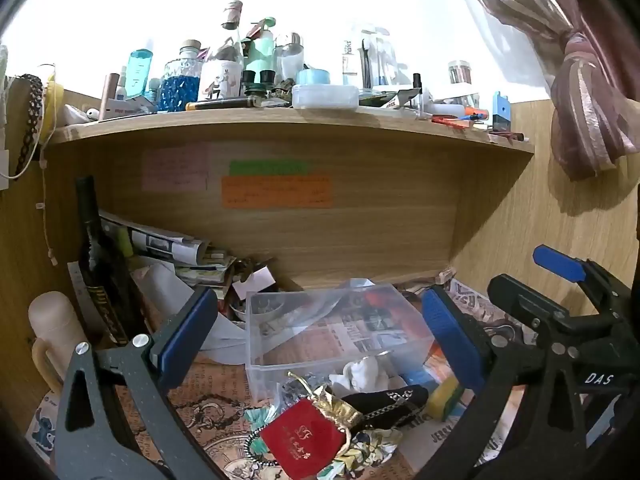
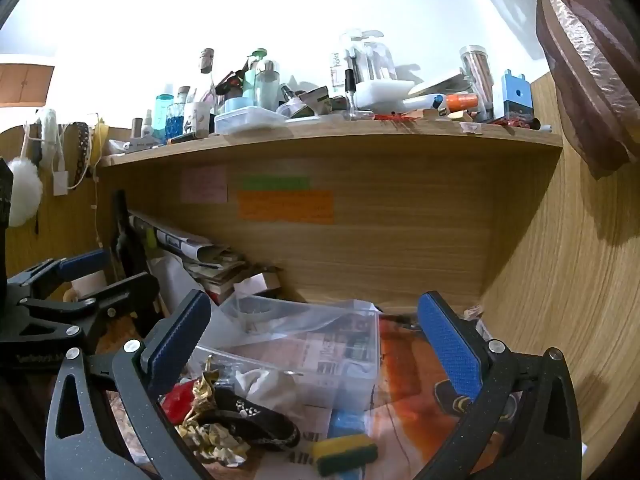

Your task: Organize soft objects

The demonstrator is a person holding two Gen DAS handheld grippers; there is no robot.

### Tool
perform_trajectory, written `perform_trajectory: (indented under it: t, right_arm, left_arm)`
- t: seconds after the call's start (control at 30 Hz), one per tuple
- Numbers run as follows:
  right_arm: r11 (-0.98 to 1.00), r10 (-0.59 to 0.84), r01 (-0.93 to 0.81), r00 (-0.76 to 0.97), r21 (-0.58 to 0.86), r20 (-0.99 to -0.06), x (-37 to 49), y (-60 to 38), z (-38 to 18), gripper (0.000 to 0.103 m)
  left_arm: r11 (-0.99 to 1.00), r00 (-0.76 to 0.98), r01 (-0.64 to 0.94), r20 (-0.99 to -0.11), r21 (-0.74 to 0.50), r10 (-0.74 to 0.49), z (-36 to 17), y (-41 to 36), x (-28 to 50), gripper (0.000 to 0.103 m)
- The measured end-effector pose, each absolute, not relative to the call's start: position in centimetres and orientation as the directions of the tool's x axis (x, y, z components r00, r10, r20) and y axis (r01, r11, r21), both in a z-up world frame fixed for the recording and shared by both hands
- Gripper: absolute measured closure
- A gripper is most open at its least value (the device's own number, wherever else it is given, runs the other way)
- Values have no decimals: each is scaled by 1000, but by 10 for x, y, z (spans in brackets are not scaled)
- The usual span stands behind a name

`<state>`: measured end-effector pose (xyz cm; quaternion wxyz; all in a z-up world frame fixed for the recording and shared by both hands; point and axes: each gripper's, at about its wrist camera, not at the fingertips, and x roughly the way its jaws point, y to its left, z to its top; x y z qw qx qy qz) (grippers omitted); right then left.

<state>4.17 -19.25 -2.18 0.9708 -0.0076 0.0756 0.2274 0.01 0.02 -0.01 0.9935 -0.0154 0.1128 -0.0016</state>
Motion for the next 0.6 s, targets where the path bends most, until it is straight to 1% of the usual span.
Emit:
perform_trajectory:
  t: [0.23, 0.6]
  right_arm:
    - [901, 431, -432, 891, 25, -141, 41, -194, -23, 0]
    - [895, 446, -444, 881, 51, -157, 45, -191, -24, 0]
  left_arm:
    - [999, 976, 0, -218, -32, -7, 2, -5, -3, 0]
    - [999, 976, -8, -216, -36, 0, 1, 0, -1, 0]
